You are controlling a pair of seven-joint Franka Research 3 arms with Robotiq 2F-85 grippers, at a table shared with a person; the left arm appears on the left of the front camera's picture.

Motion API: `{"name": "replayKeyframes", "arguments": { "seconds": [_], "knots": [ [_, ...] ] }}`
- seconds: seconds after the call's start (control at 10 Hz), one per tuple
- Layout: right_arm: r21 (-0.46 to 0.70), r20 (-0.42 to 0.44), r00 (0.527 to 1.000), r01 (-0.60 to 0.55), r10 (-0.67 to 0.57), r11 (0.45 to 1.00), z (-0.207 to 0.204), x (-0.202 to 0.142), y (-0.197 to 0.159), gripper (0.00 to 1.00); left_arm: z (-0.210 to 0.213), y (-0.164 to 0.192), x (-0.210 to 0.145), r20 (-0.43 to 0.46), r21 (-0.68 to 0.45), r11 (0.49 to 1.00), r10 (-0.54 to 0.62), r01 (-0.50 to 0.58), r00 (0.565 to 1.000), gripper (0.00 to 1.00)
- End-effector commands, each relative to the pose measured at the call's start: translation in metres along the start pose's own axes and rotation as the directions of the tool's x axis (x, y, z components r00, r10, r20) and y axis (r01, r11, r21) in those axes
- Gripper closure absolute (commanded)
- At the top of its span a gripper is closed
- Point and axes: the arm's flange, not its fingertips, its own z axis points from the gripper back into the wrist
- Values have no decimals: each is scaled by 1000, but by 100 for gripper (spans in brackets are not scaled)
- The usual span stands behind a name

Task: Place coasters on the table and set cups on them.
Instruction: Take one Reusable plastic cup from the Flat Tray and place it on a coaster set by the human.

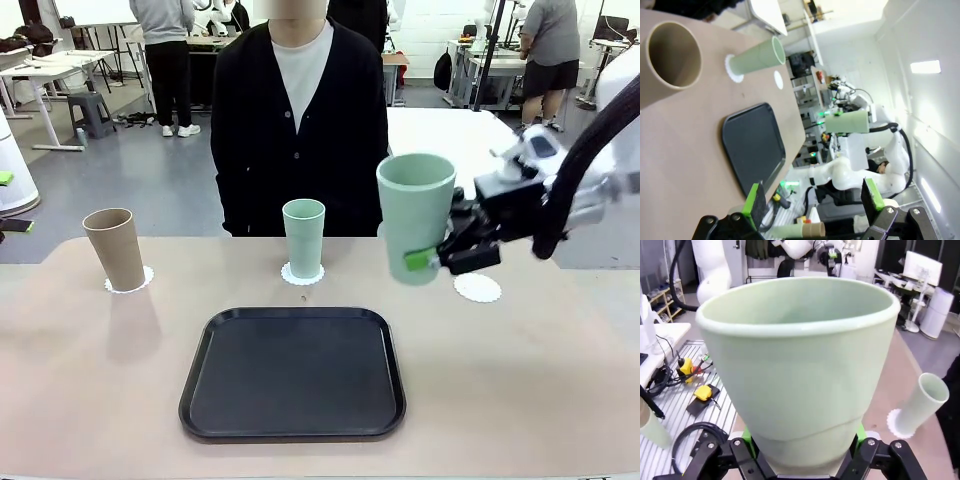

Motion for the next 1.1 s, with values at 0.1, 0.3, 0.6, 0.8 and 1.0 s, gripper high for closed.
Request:
{"name": "replayKeyframes", "arguments": {
  "seconds": [0.1,0.3,0.6,0.8,1.0],
  "knots": [
    [-17,-27,1000,-5,4,1000,12,38,18,77,0,-1,-1,4,-1,1000,-4,4,1000,0],
    [-25,-35,999,18,-19,1000,12,35,18,77,0,-1,-1,4,-1,1000,-4,4,1000,0],
    [-33,-19,1000,-23,22,999,16,45,20,77,0,-1,-1,4,-1,1000,-4,4,1000,0],
    [-34,-21,1000,-19,19,999,16,44,21,19,0,-1,-1,4,-1,1000,-4,4,1000,0],
    [16,81,995,61,-62,998,66,18,-46,19,0,-1,-1,4,-1,1000,-4,4,1000,0]
  ]
}}
